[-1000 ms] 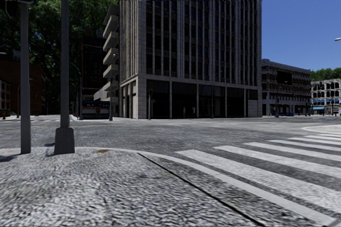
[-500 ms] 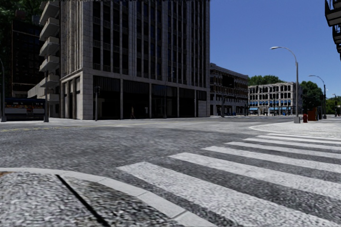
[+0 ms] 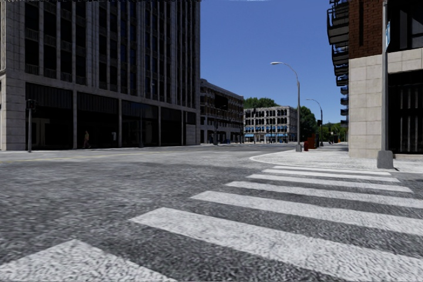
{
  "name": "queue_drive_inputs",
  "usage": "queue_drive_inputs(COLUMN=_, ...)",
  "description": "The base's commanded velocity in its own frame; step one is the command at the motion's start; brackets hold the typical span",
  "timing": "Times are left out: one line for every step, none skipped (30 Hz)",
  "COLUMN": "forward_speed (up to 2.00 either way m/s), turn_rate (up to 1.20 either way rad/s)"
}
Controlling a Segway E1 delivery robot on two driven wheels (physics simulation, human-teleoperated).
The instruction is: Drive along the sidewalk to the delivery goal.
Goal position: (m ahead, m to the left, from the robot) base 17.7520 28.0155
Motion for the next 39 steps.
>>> queue_drive_inputs(forward_speed=1.58, turn_rate=-0.62)
queue_drive_inputs(forward_speed=1.39, turn_rate=-0.62)
queue_drive_inputs(forward_speed=1.34, turn_rate=-0.62)
queue_drive_inputs(forward_speed=1.33, turn_rate=-0.61)
queue_drive_inputs(forward_speed=1.33, turn_rate=-0.61)
queue_drive_inputs(forward_speed=1.33, turn_rate=-0.61)
queue_drive_inputs(forward_speed=1.33, turn_rate=-0.61)
queue_drive_inputs(forward_speed=1.27, turn_rate=-0.61)
queue_drive_inputs(forward_speed=1.21, turn_rate=-0.61)
queue_drive_inputs(forward_speed=1.17, turn_rate=-0.61)
queue_drive_inputs(forward_speed=1.15, turn_rate=-0.61)
queue_drive_inputs(forward_speed=1.15, turn_rate=-0.61)
queue_drive_inputs(forward_speed=1.14, turn_rate=-0.61)
queue_drive_inputs(forward_speed=1.14, turn_rate=-0.61)
queue_drive_inputs(forward_speed=1.14, turn_rate=-0.61)
queue_drive_inputs(forward_speed=1.14, turn_rate=-0.61)
queue_drive_inputs(forward_speed=1.14, turn_rate=-0.61)
queue_drive_inputs(forward_speed=1.14, turn_rate=-0.61)
queue_drive_inputs(forward_speed=1.14, turn_rate=-0.61)
queue_drive_inputs(forward_speed=1.14, turn_rate=-0.61)
queue_drive_inputs(forward_speed=1.14, turn_rate=-0.61)
queue_drive_inputs(forward_speed=1.14, turn_rate=-0.61)
queue_drive_inputs(forward_speed=1.14, turn_rate=-0.61)
queue_drive_inputs(forward_speed=1.14, turn_rate=-0.61)
queue_drive_inputs(forward_speed=1.14, turn_rate=-0.61)
queue_drive_inputs(forward_speed=1.14, turn_rate=-0.57)
queue_drive_inputs(forward_speed=1.14, turn_rate=-0.57)
queue_drive_inputs(forward_speed=1.14, turn_rate=-0.55)
queue_drive_inputs(forward_speed=1.14, turn_rate=-0.54)
queue_drive_inputs(forward_speed=1.14, turn_rate=-0.54)
queue_drive_inputs(forward_speed=1.14, turn_rate=-0.54)
queue_drive_inputs(forward_speed=1.14, turn_rate=-0.48)
queue_drive_inputs(forward_speed=1.14, turn_rate=-0.48)
queue_drive_inputs(forward_speed=1.16, turn_rate=-0.41)
queue_drive_inputs(forward_speed=1.31, turn_rate=-0.19)
queue_drive_inputs(forward_speed=1.76, turn_rate=0.0)
queue_drive_inputs(forward_speed=1.92, turn_rate=0.0)
queue_drive_inputs(forward_speed=1.92, turn_rate=0.0)
queue_drive_inputs(forward_speed=1.97, turn_rate=0.0)
